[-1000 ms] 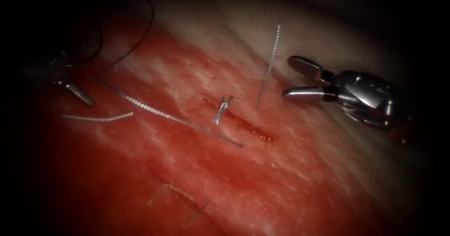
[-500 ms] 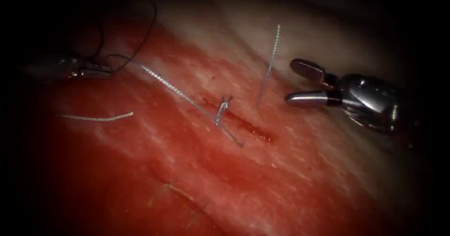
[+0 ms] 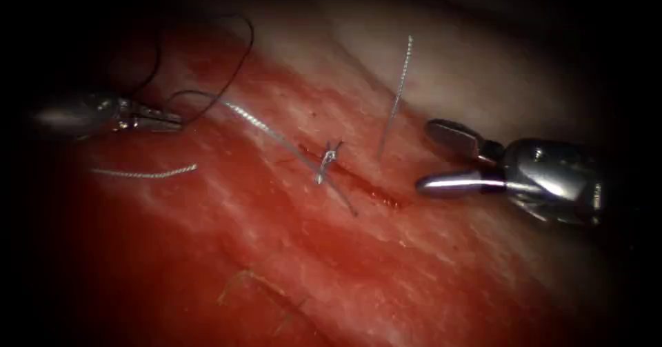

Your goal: Wound Closure

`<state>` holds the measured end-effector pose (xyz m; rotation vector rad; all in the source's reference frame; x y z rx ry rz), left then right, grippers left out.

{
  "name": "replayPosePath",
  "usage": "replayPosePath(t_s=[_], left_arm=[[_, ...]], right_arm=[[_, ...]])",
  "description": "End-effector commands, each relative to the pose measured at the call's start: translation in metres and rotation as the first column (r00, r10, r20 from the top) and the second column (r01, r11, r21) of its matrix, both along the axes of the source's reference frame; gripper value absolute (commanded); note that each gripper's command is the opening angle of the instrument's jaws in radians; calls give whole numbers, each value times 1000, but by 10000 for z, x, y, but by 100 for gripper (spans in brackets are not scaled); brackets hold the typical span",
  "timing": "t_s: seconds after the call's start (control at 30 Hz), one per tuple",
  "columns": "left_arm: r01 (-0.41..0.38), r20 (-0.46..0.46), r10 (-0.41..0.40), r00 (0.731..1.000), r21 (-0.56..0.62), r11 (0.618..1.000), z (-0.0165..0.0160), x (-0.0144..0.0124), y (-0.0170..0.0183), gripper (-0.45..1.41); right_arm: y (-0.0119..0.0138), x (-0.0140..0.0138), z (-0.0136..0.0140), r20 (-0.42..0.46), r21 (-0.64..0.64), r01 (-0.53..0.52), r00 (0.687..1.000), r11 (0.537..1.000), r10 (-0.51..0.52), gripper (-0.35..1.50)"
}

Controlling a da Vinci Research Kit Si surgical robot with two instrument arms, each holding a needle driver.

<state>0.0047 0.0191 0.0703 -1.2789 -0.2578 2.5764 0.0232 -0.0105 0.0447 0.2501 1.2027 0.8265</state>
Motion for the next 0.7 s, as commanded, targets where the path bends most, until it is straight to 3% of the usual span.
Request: replayPosePath(t_s=[0.03,0.27,0.7], left_arm=[[-10,1,10,1000,-14,1000,4,-11,-4,-45],[-15,23,16,1000,-44,999,-16,-39,-13,-45],[-17,38,20,999,-79,997,-32,-84,-12,-45]], right_arm=[[-7,14,-18,15,2,16,1000,1000,-16,131],[-5,35,-55,96,0,70,993,998,-70,135],[2,77,-79,216,16,145,966,989,-145,138]])
